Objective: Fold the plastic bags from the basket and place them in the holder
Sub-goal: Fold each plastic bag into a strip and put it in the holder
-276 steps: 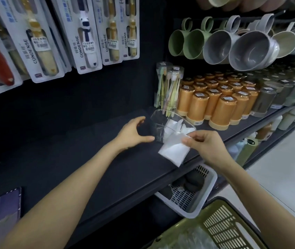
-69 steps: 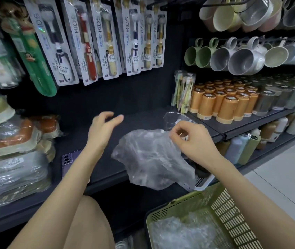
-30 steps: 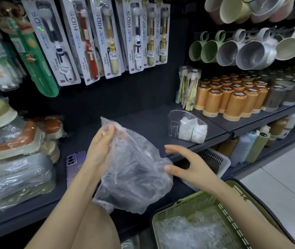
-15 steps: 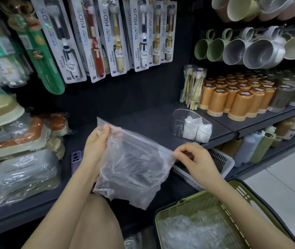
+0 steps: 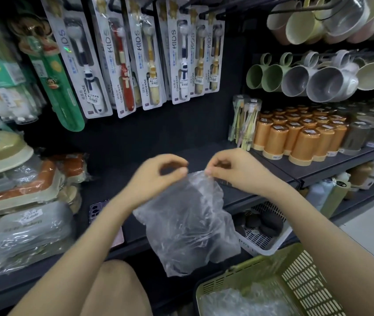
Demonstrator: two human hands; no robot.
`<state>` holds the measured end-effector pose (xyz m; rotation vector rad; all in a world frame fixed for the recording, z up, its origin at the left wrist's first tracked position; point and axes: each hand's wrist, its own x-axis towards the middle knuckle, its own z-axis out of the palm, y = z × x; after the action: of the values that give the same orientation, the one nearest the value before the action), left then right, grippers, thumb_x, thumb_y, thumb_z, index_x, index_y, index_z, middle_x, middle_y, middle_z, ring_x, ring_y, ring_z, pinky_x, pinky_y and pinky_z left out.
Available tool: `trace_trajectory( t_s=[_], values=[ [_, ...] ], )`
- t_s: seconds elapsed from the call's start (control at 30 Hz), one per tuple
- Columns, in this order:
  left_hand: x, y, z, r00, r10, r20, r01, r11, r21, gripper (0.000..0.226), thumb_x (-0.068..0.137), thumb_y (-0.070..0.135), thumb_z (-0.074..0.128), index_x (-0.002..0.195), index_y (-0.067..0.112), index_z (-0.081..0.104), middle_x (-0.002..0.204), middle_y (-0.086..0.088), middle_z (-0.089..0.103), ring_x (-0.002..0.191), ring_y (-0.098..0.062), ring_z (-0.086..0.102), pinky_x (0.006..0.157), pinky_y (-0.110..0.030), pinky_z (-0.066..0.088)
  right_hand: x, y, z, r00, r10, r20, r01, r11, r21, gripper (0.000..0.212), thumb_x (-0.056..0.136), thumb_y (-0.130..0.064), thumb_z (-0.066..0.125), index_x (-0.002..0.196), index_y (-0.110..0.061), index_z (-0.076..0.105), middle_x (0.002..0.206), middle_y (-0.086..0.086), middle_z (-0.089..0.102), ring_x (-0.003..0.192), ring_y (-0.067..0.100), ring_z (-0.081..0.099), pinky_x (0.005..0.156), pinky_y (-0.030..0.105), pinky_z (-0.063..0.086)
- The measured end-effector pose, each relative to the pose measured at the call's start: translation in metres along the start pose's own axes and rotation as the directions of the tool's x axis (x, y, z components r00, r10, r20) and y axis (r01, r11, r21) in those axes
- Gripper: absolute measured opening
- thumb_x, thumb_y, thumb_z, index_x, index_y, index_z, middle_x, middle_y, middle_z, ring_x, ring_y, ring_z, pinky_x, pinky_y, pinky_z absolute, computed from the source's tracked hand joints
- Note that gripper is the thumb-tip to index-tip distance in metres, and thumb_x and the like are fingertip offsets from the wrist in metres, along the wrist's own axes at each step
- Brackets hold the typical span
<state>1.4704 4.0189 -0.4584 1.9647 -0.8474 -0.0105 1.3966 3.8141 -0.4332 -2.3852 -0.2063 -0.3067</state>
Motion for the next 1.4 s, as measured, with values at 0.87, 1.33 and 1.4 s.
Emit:
trace_trajectory(
  t_s=[0.87, 1.33, 1.4],
  values=[
    [0.007, -0.043, -0.013, 0.815, -0.502, -0.289, -0.006, 0.492, -0.871, 0.035, 0.094, 0.007, 0.054, 0.066, 0.018, 0.072, 0.071, 0.006, 0.066, 0.068, -0.003, 0.064, 0.066, -0.015, 0.052, -0.052, 0.054, 0.073, 0.993, -0.023, -0.115, 0.023, 1.0, -0.005, 0.016, 0.078, -0.038, 0.075, 0.091, -0.04, 0.066, 0.09, -0.008, 0.062, 0.103, -0.008, 0.034, 0.09, 0.016, 0.026],
    [0.003, -0.067, -0.04, 0.667, -0.652, -0.361, 0.001, 0.485, -0.874, 0.013, 0.09, 0.01, 0.059, 0.078, 0.013, 0.064, 0.066, 0.006, 0.067, 0.065, -0.007, 0.064, 0.061, -0.016, 0.051, -0.072, 0.087, 0.028, 0.965, -0.031, -0.26, 0.036, 0.999, 0.013, 0.056, 0.083, -0.07, 0.048, 0.057, -0.024, 0.065, 0.099, -0.019, 0.065, 0.106, 0.007, 0.051, 0.095, 0.021, 0.03],
    [0.002, -0.07, -0.038, 0.657, -0.636, -0.405, 0.037, 0.564, -0.825, 0.013, 0.09, 0.014, 0.062, 0.077, 0.018, 0.065, 0.074, 0.007, 0.064, 0.071, -0.006, 0.061, 0.062, -0.017, 0.048, -0.073, 0.083, 0.025, 0.971, 0.028, -0.238, -0.001, 0.994, 0.113, 0.042, 0.082, -0.058, 0.058, 0.056, -0.025, 0.067, 0.087, -0.012, 0.068, 0.096, 0.011, 0.057, 0.086, 0.019, 0.038]
  ],
)
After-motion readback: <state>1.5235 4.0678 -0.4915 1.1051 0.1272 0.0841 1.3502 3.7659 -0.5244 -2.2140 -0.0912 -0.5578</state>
